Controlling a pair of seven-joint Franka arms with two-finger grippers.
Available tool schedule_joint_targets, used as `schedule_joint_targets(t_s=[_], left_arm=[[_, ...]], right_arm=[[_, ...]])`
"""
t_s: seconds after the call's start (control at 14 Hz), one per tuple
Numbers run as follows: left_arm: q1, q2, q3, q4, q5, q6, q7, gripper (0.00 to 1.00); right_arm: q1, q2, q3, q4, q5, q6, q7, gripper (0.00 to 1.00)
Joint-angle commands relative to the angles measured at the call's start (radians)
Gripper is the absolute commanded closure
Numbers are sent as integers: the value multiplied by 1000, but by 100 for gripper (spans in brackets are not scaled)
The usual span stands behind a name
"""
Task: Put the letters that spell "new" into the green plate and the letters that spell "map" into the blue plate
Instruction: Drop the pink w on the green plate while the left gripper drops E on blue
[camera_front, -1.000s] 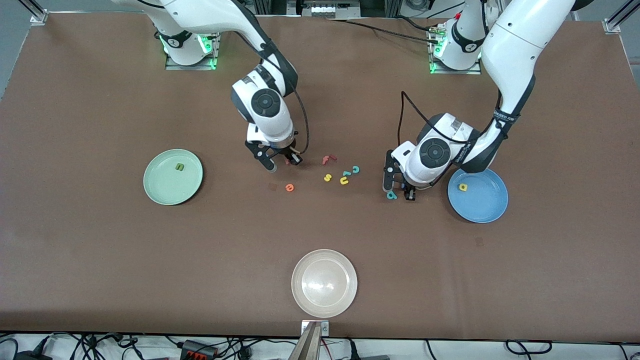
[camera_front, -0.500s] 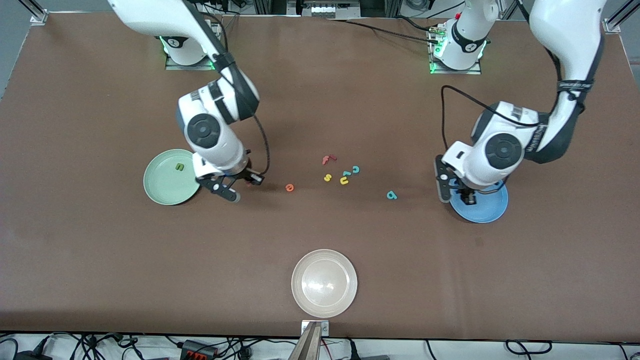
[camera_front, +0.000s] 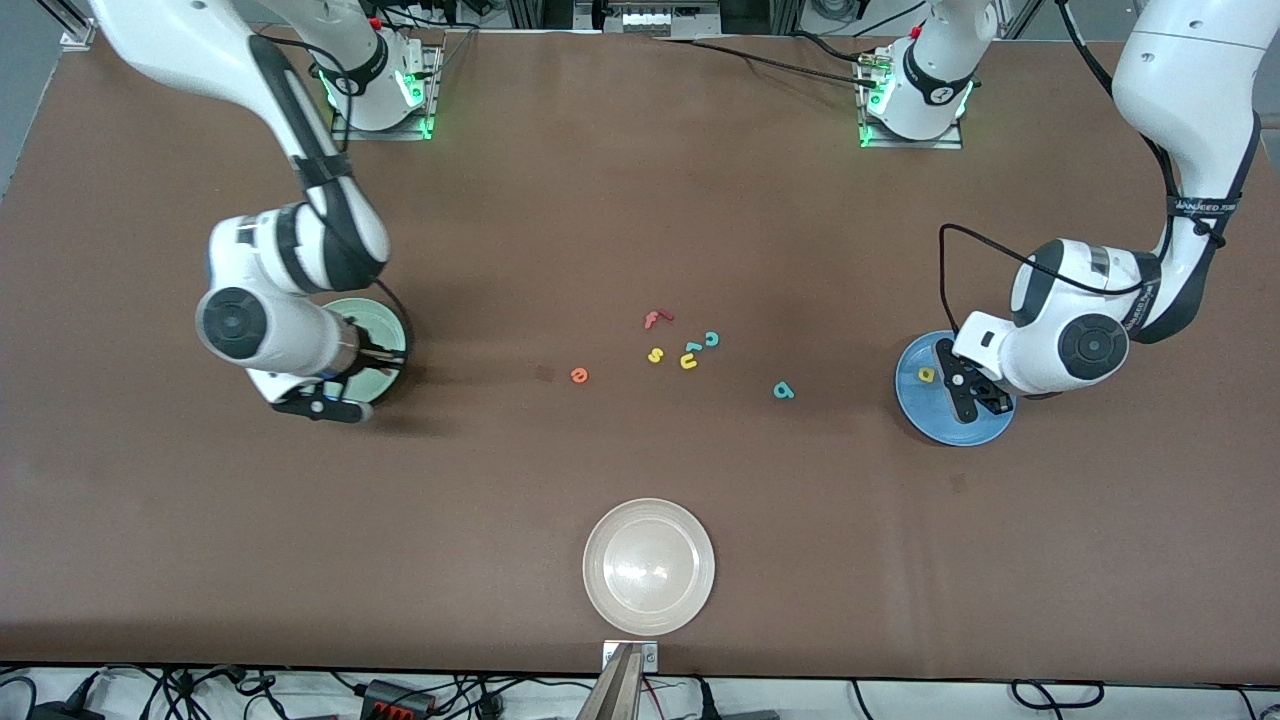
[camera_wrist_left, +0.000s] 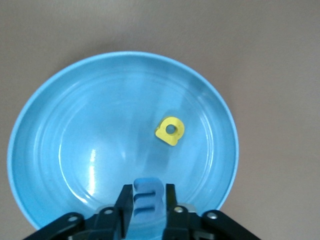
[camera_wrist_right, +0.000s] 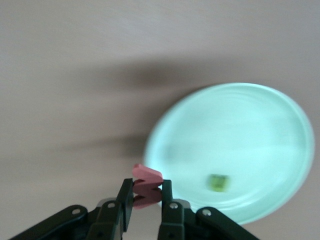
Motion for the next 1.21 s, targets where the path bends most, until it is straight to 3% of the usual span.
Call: schedule_joint_targets(t_s=[0.0, 0.36, 0.71, 0.79, 0.86, 0.93, 1.14], left_arm=[[6, -26, -25, -1, 9, -1, -26, 0], [-41, -20, -103, 8, 3, -1, -404, 0], [-192, 21, -104, 88, 0, -1, -963, 0], [-213, 20, -106, 89, 0, -3, -1080, 0], [-233, 21, -104, 89, 0, -1, -1168, 0], [-262, 21, -106, 91, 0, 3, -1277, 0], [-307, 53, -106, 138, -2, 10, -1610, 0]], right_arm=[[-72, -97, 18, -144, -6, 7, -93, 99], [-122, -7, 11, -155, -29, 95, -98, 97], [-158, 59, 9, -150, -50, 188, -122, 96], [-168, 70, 11, -147, -50, 201, -132, 91], [-171, 74, 11, -142, -49, 201, -129, 52], [-171, 73, 11, -132, -47, 198, -122, 1], [-155, 70, 20, -67, -39, 193, -116, 0]])
